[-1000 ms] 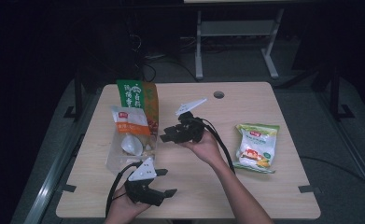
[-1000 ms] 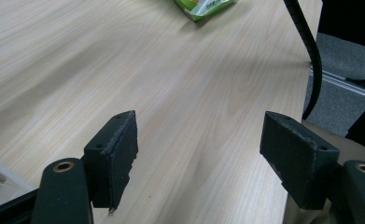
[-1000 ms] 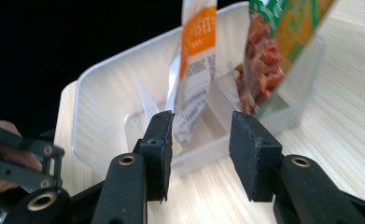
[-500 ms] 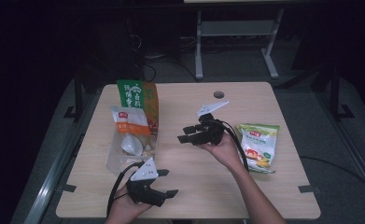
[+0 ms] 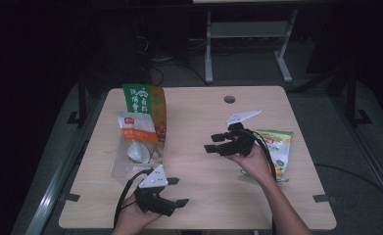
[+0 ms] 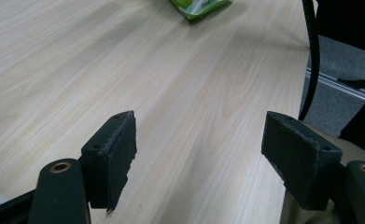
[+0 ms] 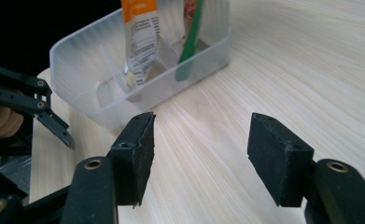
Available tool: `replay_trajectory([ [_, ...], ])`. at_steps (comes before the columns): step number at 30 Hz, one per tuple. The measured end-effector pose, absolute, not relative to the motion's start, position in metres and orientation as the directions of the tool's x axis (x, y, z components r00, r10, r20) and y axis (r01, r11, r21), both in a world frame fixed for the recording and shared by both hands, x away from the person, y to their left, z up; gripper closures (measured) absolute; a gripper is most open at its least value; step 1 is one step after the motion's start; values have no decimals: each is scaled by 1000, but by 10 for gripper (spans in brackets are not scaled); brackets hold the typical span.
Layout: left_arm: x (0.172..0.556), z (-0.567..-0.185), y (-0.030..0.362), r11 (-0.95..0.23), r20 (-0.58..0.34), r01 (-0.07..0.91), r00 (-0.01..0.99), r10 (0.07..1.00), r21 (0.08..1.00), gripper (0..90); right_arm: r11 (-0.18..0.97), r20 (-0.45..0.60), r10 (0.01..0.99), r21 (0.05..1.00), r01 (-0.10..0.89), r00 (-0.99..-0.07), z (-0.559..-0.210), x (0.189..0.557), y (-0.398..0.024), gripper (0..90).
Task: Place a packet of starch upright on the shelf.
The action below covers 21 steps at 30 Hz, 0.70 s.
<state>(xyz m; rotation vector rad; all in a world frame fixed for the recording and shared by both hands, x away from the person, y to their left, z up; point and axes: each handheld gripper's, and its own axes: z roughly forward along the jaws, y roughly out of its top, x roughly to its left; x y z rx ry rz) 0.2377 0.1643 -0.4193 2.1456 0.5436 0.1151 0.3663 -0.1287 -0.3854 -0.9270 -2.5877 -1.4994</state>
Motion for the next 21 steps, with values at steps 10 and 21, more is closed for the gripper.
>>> replay_trajectory([
  [10,237,-421,160,-505,-121,343,899,422,792,259,342,288,548,779,525,-785,-386,358,-168,376],
  [21,237,-422,157,-503,-124,345,898,421,792,259,313,285,628,759,571,-724,-392,345,-217,366],
])
